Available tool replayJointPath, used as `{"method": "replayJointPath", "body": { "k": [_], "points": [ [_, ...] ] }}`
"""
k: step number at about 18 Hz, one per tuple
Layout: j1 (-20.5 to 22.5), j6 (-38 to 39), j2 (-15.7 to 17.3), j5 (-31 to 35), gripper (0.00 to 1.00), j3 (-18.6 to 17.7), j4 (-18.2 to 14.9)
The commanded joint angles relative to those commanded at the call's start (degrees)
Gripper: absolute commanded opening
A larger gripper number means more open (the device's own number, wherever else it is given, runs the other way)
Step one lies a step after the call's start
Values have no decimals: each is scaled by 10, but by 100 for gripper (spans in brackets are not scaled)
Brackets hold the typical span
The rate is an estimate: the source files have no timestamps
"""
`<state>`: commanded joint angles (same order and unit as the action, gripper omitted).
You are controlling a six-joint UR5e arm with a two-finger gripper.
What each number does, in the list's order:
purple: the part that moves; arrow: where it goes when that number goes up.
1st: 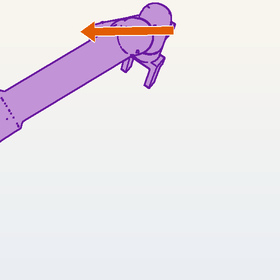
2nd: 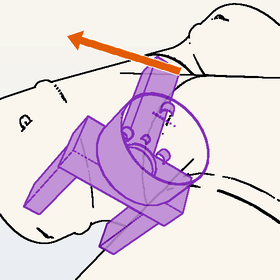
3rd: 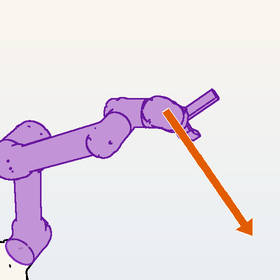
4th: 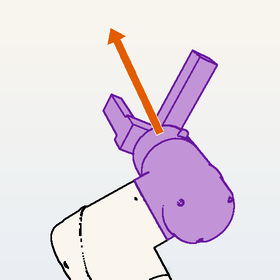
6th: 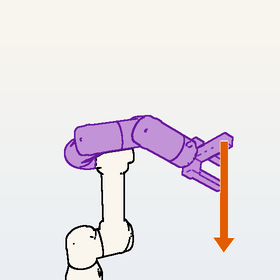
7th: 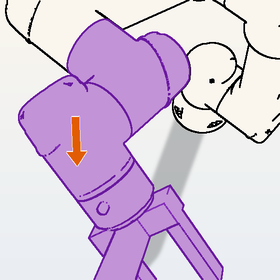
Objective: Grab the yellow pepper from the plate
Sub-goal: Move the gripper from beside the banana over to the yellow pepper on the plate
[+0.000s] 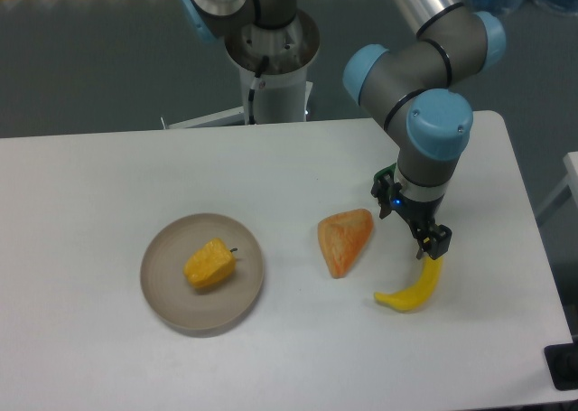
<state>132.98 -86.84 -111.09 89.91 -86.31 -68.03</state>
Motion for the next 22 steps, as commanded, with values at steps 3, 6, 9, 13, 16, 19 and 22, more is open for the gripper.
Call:
{"method": "replayJointPath", "body": {
  "k": [3, 6, 9, 13, 16, 19, 22],
  "points": [
    [0, 1, 0, -2, 100, 3, 0],
    [-5, 7, 4, -7, 100, -3, 1],
    [-22, 38, 8, -14, 100, -11, 2],
    [-78, 102, 36, -16, 100, -36, 4],
    [-133, 182, 38, -13, 100, -40, 5],
    [-191, 240, 31, -9, 100, -49, 7],
    [-231, 284, 13, -9, 100, -51, 39]
  ]
}}
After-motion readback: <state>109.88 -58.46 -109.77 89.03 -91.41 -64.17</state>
